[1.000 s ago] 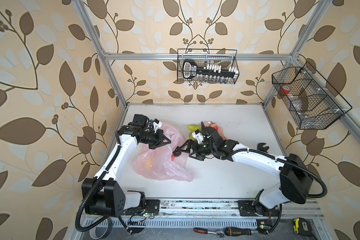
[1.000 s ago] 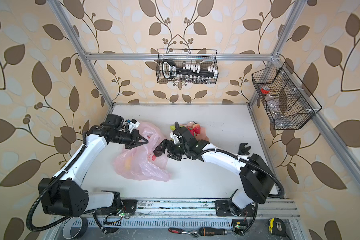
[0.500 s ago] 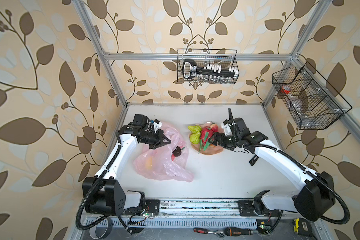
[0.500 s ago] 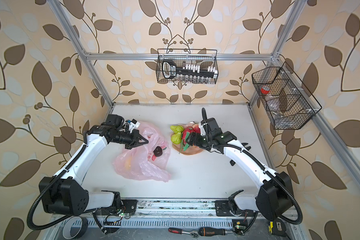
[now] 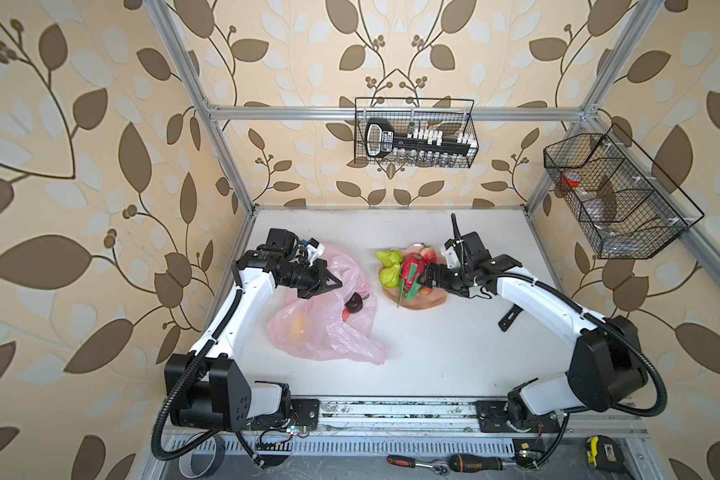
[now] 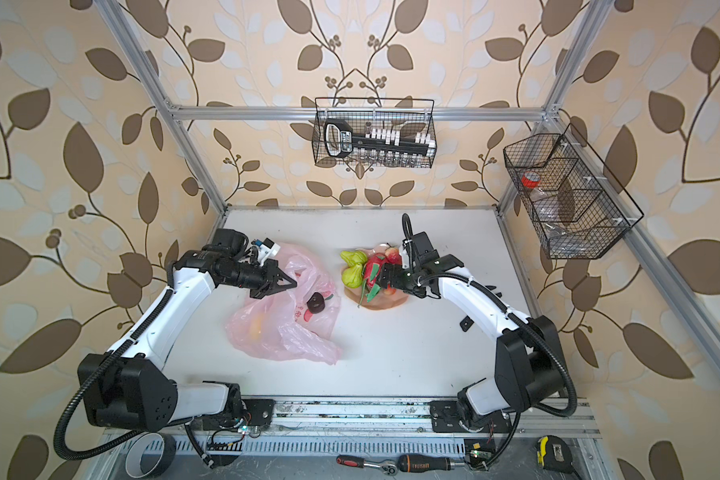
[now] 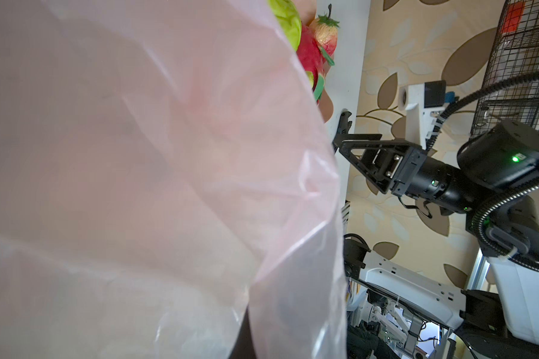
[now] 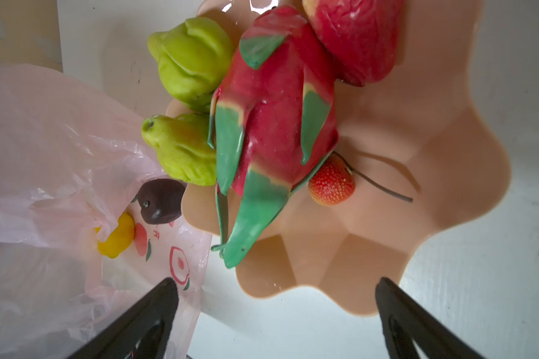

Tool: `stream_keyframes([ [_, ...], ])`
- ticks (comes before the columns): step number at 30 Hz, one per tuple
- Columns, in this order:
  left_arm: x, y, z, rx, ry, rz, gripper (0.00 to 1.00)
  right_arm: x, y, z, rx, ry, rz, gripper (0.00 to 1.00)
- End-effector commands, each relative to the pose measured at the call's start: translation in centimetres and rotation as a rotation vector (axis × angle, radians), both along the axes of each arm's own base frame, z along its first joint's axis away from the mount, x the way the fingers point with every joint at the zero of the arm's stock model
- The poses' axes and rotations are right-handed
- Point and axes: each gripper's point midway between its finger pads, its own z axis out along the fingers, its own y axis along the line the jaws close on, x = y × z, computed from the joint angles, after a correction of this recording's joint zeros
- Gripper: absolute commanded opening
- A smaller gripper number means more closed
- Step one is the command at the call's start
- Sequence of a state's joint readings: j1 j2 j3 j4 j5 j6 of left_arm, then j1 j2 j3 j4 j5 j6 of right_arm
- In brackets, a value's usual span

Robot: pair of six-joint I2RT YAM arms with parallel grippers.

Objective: Place the fruits into the plastic bag
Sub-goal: Pick up the fruit from the plate.

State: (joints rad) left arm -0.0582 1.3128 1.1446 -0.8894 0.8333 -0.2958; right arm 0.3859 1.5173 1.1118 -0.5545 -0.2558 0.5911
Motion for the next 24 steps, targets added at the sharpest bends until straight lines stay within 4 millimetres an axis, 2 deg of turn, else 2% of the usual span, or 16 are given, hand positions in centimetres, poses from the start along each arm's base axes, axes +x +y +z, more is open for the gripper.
stream_keyframes([
  [1, -0.8, -0.1, 0.7, -0.009, -0.025, -0.019, 0.00, 2.7, 1.3, 0.5, 0.071, -0.022, -0.036, 1.00],
  [8, -1.0, -0.1, 0.6, -0.010, -0.025, -0.020, 0.00, 5.6, 1.6, -1.9, 0.054, 0.018, -0.110, 1.00],
  [13, -1.0, -0.1, 0.6, -0.013, -0.026, -0.020, 0.00, 7.4, 1.4, -2.7, 0.009, 0.022, -0.153, 1.00],
  [19, -0.9, -0.2, 0.6, -0.018, -0.027, -0.020, 0.00, 7.9, 0.8, -4.8, -0.060, 0.060, -0.190, 1.00],
  [24, -0.9, -0.3, 0.5, -0.022, -0.025, -0.024, 0.00, 8.3, 1.2, -5.9, -0.081, 0.070, -0.193, 1.00],
])
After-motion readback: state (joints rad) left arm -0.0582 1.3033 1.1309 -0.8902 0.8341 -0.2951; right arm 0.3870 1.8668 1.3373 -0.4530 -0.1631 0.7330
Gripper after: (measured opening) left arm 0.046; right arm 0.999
